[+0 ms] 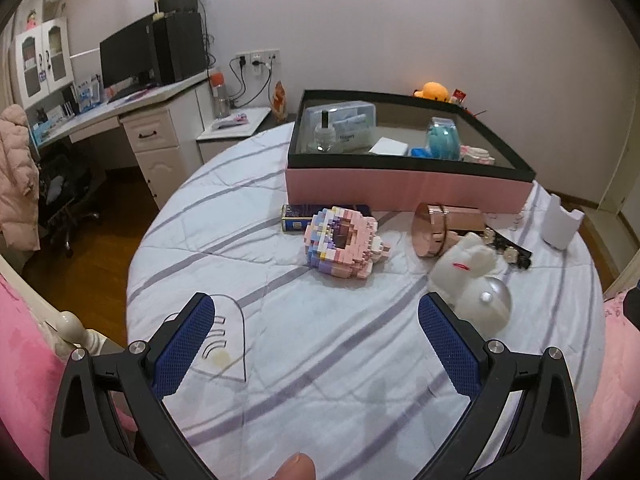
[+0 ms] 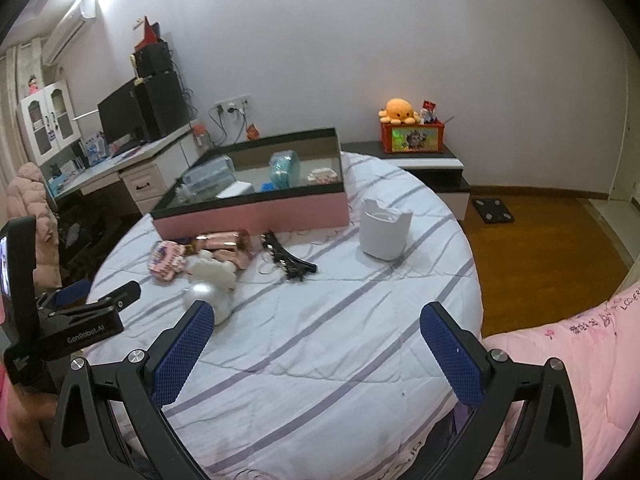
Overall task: Organize rigid objects
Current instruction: 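Withdraw both open grippers from the tray box back over the bed, then grasp the pink-white block figure with the left gripper while the right grasps the white cup holder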
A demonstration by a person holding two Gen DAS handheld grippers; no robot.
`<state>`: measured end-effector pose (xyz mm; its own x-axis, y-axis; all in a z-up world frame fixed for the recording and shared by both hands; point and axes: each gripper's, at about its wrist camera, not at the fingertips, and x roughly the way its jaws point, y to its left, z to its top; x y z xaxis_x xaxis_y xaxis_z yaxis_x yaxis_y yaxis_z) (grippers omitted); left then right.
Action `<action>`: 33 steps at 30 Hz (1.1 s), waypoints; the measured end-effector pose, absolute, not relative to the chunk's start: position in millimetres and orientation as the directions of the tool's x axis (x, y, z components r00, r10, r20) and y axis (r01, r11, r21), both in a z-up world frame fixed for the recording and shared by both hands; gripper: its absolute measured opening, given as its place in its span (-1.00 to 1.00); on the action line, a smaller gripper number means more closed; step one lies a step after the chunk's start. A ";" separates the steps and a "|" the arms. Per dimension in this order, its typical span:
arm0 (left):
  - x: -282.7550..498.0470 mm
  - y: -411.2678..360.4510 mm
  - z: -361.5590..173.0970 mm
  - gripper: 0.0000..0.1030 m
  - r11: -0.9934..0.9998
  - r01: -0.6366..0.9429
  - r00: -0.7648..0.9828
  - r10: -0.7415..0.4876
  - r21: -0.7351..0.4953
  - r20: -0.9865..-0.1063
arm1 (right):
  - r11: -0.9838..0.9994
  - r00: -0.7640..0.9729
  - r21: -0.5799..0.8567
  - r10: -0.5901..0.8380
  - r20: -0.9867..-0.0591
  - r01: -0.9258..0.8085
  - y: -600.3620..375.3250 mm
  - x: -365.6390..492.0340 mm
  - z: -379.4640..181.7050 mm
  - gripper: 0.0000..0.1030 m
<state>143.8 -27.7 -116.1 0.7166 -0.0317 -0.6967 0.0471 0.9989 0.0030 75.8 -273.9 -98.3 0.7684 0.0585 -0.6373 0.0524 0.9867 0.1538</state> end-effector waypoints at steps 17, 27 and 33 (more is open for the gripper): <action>228.6 -41.5 -153.6 1.00 0.997 0.070 0.602 -0.035 0.009 -0.798 | 0.983 0.696 0.105 -0.031 -0.718 0.152 -320.1 182.4 -131.5 1.00; 236.5 -40.4 -154.0 0.73 0.996 0.087 0.598 -0.075 -0.028 -0.798 | 0.976 0.649 0.151 0.012 -0.761 0.158 -328.9 218.3 -158.9 0.73; 227.6 -36.6 -151.1 0.33 0.996 0.079 0.623 -0.083 -0.043 -0.778 | 0.980 0.655 0.148 0.025 -0.755 0.134 -329.6 220.6 -159.3 0.08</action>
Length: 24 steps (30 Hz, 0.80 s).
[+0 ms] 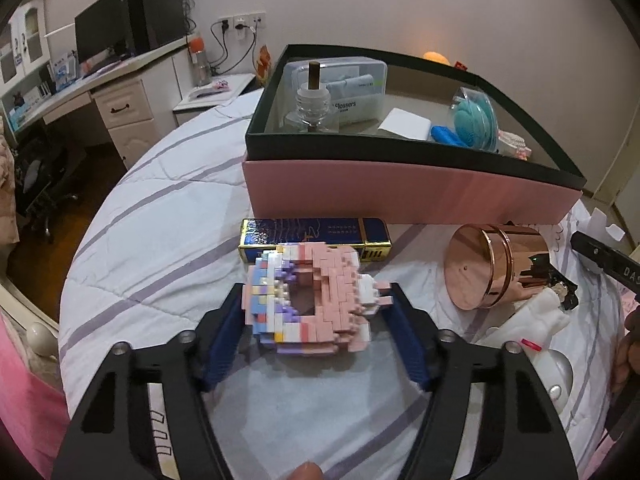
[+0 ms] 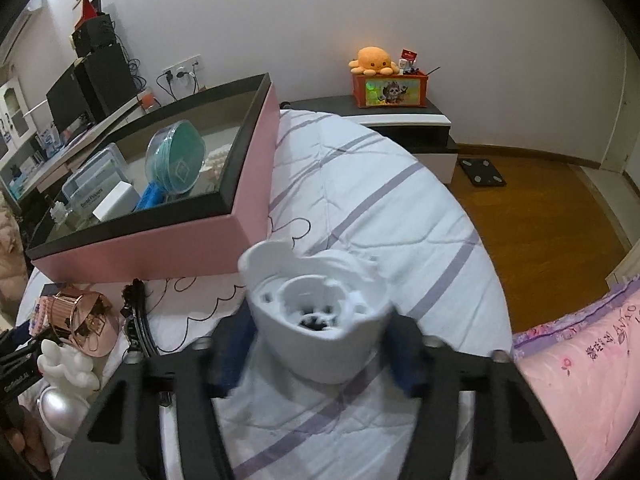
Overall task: Organize rigid objects
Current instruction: 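Grasp the pink-white block figure with the left gripper while the right grasps the white cup holder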
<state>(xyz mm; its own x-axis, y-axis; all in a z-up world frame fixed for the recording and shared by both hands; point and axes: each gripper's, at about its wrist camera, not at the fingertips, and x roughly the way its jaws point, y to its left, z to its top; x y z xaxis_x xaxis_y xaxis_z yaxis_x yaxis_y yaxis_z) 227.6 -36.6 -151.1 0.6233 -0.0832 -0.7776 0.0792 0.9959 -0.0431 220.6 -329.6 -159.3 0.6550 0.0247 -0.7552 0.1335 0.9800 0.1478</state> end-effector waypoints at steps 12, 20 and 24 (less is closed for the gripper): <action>206.7 -23.7 -142.4 0.33 0.995 0.069 0.643 -0.098 -0.070 -0.760 | 0.980 0.690 0.184 0.079 -0.720 0.080 -322.5 197.8 -147.4 0.08; 191.5 -17.0 -128.4 0.33 0.995 0.071 0.669 -0.098 -0.068 -0.737 | 0.977 0.715 0.213 0.143 -0.685 0.009 -301.4 177.5 -126.4 0.08; 188.0 -17.3 -117.3 0.33 0.995 0.075 0.686 -0.101 -0.067 -0.721 | 0.976 0.732 0.214 0.174 -0.659 -0.039 -286.2 170.5 -108.5 0.08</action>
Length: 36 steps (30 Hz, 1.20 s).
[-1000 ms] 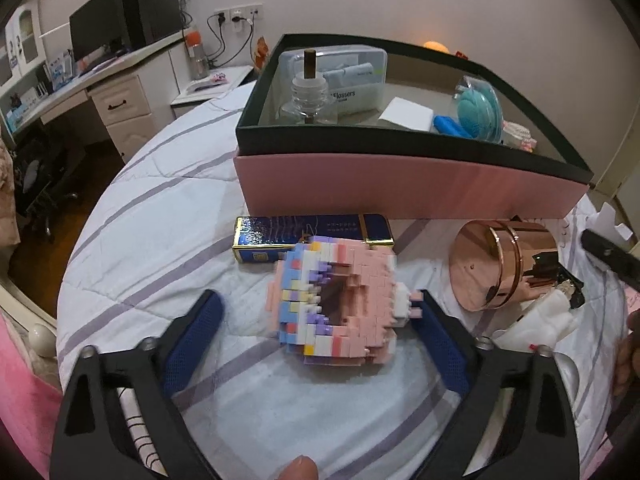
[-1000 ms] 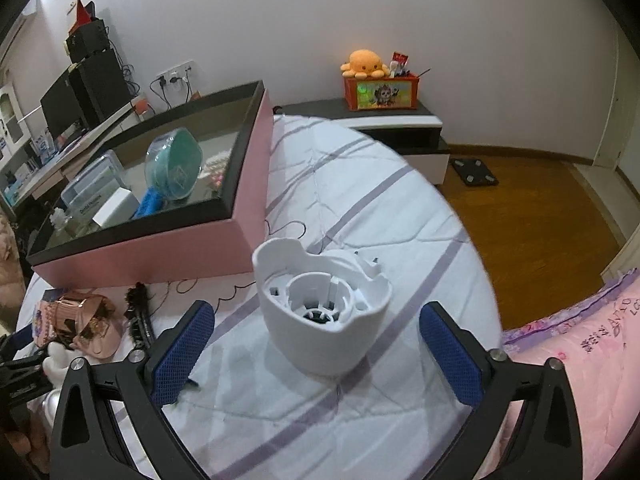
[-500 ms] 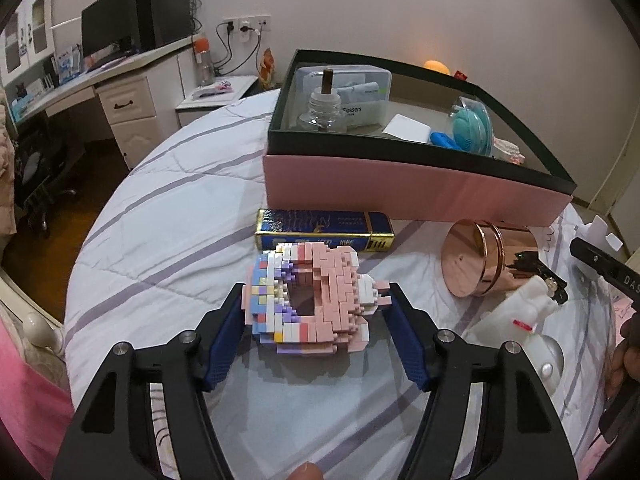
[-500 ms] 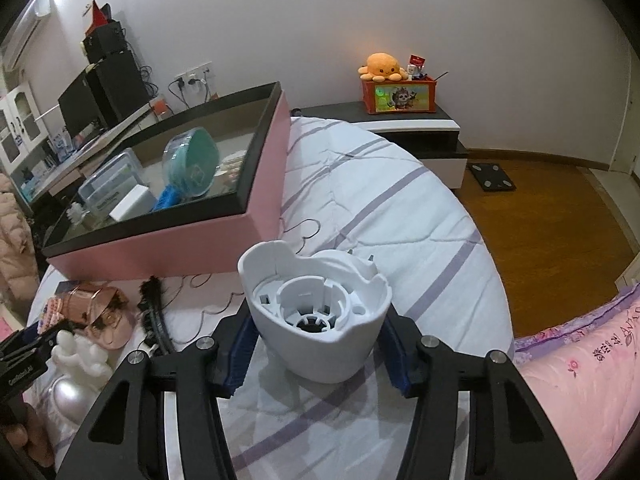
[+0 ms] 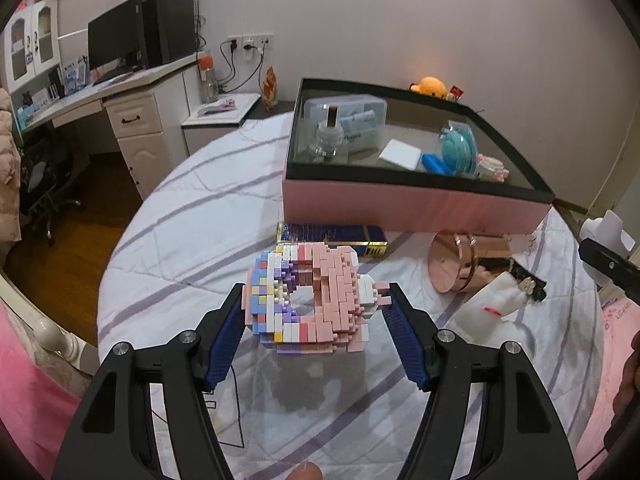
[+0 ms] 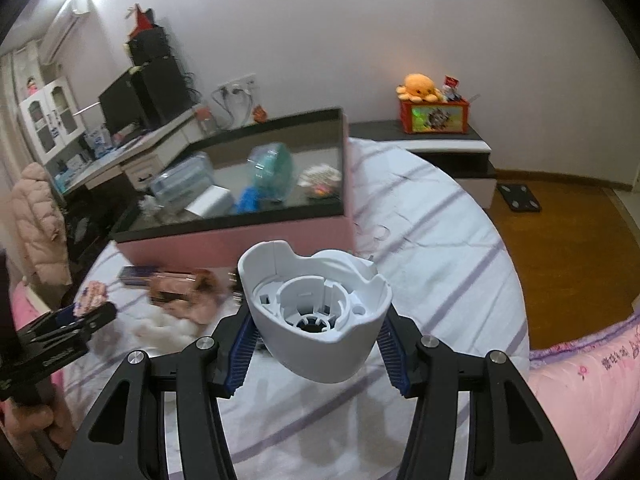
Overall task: Organize rigid objects
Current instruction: 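Grasp the pink-white block figure with the left gripper while the right grasps the white cup holder, then release the block figure into the tray box while the right drops the white holder in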
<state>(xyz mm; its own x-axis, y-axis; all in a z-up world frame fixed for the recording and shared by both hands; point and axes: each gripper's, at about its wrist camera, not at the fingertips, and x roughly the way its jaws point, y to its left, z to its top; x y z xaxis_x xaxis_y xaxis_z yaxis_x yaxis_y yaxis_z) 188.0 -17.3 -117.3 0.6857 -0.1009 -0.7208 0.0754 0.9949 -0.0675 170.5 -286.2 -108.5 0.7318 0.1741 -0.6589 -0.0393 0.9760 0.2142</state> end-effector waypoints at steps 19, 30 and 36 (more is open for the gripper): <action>262.9 -56.2 -18.9 0.33 0.989 0.145 0.796 -0.139 -0.037 -0.590 | 0.975 0.792 0.168 0.219 -0.570 -0.149 -249.7 236.1 -20.9 0.08; 323.6 -83.9 -42.4 0.34 0.988 0.150 0.753 -0.141 -0.042 -0.642 | 0.977 0.713 0.193 0.199 -0.673 -0.090 -263.2 306.1 -56.9 0.08; 343.6 -98.2 -72.0 0.35 0.988 0.155 0.707 -0.125 -0.020 -0.695 | 0.978 0.653 0.197 0.196 -0.732 -0.072 -261.6 325.7 -88.4 0.09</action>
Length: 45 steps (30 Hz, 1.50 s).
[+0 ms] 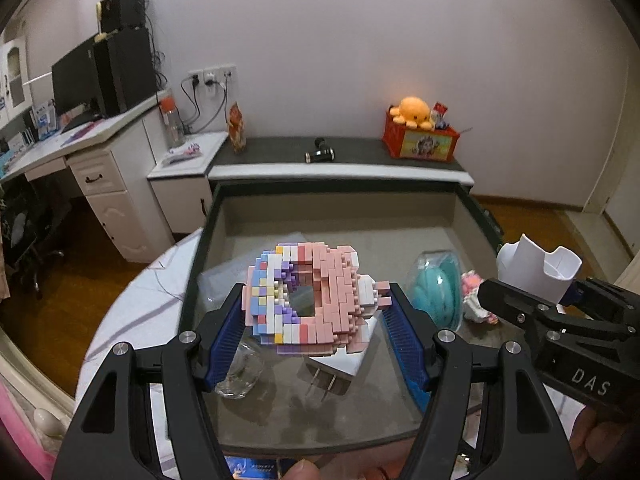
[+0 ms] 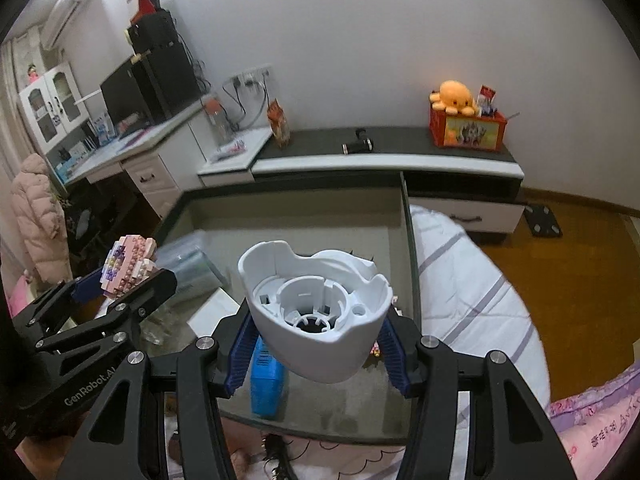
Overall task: Organize rigid objects
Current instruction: 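Release the block figure into the tray box while the right drops the white holder in, then withdraw both open grippers from the tray box back over the bed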
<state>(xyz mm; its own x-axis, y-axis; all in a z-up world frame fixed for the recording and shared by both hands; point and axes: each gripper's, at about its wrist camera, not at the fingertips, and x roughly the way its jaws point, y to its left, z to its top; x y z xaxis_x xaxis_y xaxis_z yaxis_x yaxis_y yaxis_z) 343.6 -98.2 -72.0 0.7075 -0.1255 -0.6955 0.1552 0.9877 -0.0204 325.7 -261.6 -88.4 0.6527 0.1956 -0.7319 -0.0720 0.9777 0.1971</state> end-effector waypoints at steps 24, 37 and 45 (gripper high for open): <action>233.1 -55.1 -35.0 1.00 0.993 0.114 0.817 -0.101 -0.012 -0.568 | 0.973 0.754 0.232 0.168 -0.635 -0.021 -254.6 250.1 -45.8 1.00; 121.3 -29.2 -0.4 1.00 0.995 0.091 0.859 -0.095 -0.033 -0.503 | 0.987 0.888 0.161 0.092 -0.450 -0.021 -241.9 103.7 10.1 1.00; 63.6 -24.5 1.9 1.00 0.998 0.064 0.882 -0.062 -0.012 -0.466 | 0.988 0.904 0.155 0.074 -0.420 -0.009 -239.4 48.3 4.2 1.00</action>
